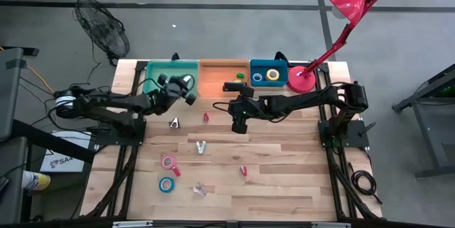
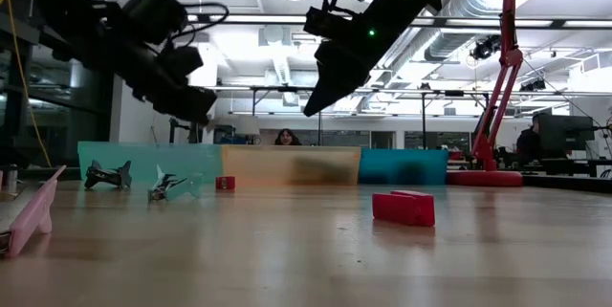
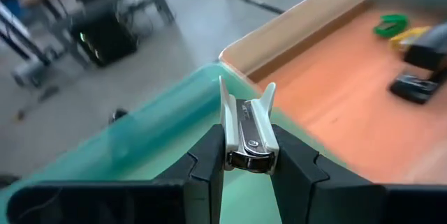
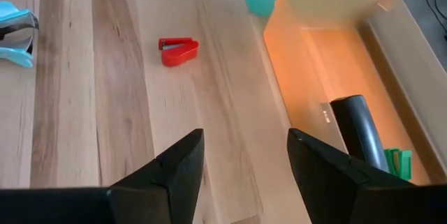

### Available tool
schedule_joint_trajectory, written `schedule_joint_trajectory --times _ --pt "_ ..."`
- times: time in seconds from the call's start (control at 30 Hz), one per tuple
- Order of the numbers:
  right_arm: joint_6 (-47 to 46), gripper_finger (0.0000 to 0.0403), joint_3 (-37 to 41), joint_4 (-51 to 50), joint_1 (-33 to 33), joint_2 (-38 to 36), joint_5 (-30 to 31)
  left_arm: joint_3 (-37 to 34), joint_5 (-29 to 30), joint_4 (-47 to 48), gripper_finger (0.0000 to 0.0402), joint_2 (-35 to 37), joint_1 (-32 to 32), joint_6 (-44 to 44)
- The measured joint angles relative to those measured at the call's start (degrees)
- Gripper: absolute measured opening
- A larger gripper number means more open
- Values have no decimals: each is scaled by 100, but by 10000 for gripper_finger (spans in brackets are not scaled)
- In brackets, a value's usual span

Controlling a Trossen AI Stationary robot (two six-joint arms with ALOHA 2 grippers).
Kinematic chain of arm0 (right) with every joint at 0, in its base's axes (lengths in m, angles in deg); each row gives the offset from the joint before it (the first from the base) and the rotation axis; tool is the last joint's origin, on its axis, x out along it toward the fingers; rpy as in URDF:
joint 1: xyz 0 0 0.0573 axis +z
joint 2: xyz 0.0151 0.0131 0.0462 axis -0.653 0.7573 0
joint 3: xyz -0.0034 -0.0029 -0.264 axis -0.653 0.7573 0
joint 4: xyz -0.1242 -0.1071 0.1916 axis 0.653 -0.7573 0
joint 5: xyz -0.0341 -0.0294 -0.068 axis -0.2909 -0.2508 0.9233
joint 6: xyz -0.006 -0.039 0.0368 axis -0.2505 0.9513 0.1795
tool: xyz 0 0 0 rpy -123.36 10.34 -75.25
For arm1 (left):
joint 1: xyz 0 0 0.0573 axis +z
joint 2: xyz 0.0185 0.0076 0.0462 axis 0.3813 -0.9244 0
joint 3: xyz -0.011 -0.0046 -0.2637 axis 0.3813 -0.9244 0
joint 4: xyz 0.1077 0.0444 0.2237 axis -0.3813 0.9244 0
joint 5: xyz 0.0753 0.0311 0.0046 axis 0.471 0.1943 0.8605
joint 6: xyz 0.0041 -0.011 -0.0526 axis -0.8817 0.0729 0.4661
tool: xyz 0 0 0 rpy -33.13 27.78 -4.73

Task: Pick and place Stapler, Stapler remover, tape
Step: Put the gray staple remover into the green bin

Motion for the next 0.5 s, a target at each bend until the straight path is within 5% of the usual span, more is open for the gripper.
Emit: schedule_joint_trajectory --times 0.5 --pt "-36 197 -2 0 0 2 0 0 -2649 653 95 -2 2512 987"
